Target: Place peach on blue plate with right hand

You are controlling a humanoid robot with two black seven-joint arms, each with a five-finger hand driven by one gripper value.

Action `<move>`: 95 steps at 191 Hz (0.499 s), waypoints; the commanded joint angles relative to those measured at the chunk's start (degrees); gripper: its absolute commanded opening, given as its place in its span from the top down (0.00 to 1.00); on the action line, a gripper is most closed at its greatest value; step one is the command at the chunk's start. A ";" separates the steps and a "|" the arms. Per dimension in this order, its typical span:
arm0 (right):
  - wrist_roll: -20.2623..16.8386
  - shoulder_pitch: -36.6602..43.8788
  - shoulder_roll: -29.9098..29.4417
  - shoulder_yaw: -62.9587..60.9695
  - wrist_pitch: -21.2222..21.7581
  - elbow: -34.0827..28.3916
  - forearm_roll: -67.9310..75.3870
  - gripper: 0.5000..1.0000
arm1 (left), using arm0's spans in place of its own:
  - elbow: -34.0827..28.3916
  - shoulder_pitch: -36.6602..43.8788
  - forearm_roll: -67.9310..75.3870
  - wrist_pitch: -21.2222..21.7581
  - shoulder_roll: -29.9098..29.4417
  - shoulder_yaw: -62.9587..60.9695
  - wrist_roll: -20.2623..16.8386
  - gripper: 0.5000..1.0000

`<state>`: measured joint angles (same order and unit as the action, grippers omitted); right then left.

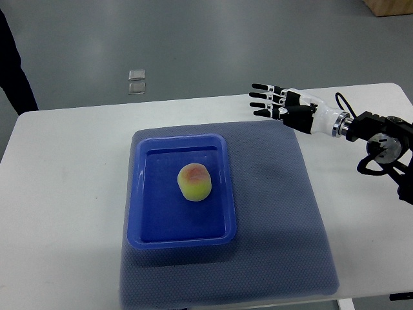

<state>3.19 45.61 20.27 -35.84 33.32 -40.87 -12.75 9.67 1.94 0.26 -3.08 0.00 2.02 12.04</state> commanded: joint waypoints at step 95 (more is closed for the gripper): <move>-6.53 -2.63 -1.90 1.65 -7.04 1.93 22.33 0.14 | 0.00 0.00 0.00 0.00 0.00 0.00 0.00 0.00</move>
<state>-3.51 43.25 18.78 -34.63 26.43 -39.00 10.03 9.67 1.93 0.26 -3.08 0.00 2.02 12.04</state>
